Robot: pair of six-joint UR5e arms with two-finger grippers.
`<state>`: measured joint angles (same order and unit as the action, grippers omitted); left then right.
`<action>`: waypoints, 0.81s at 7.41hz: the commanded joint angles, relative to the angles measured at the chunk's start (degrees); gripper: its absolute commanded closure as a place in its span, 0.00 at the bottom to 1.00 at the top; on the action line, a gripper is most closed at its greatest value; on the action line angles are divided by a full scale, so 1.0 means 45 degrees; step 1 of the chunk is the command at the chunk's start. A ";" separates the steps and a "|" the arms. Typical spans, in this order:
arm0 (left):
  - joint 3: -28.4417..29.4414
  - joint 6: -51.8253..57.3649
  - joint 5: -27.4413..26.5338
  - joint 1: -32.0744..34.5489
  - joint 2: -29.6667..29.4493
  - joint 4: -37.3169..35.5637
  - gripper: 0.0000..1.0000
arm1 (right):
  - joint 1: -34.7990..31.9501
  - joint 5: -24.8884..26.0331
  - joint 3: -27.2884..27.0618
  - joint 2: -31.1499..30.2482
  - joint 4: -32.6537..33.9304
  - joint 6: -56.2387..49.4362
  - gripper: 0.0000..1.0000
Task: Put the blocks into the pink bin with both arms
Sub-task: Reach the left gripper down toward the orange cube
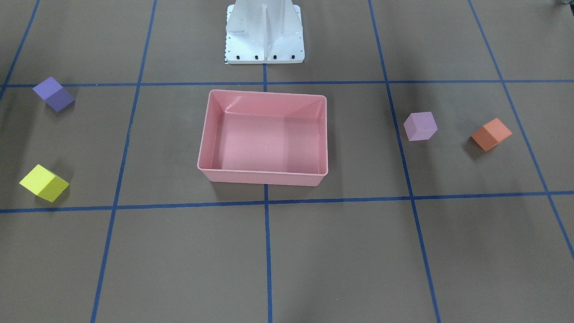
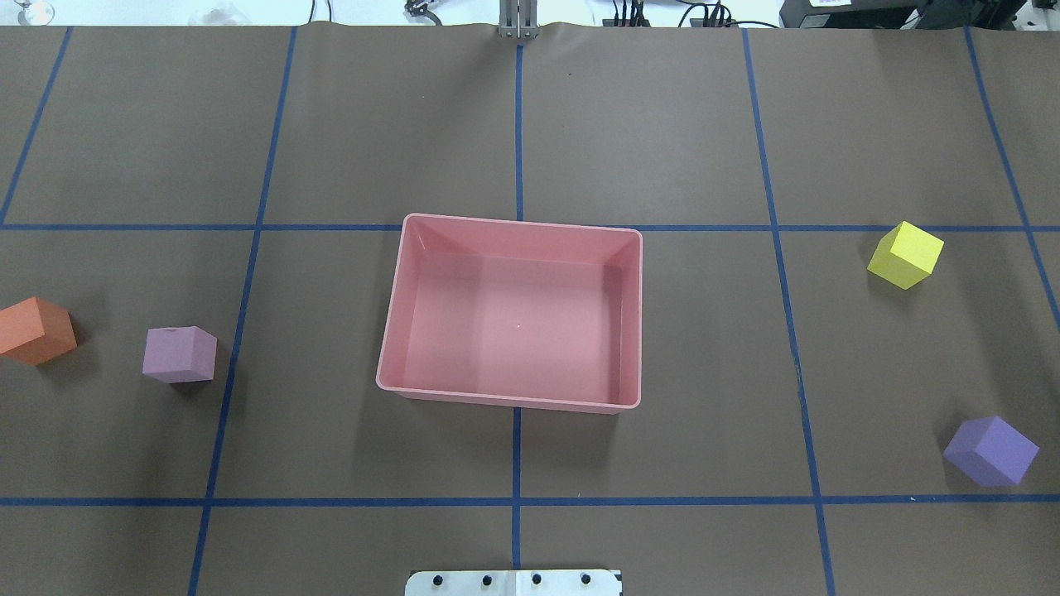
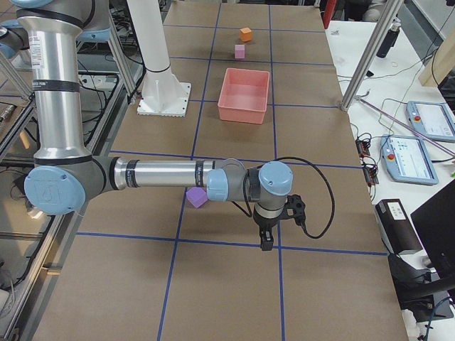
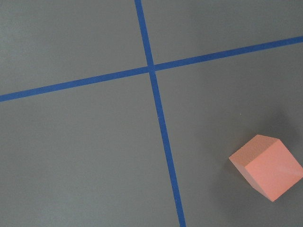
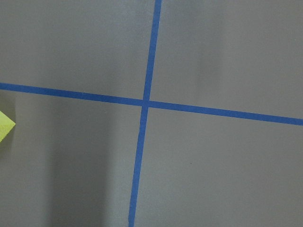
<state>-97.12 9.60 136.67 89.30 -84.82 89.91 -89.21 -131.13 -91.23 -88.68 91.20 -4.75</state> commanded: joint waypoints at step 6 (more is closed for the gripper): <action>-0.0431 -0.0042 0.0077 -0.0116 -0.1104 0.0136 0.00 | 0.0000 -0.0019 0.0019 0.0000 0.0007 0.0020 0.00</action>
<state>-99.14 9.83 136.68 89.14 -86.44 90.23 -89.21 -131.21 -91.19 -88.68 91.23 -4.67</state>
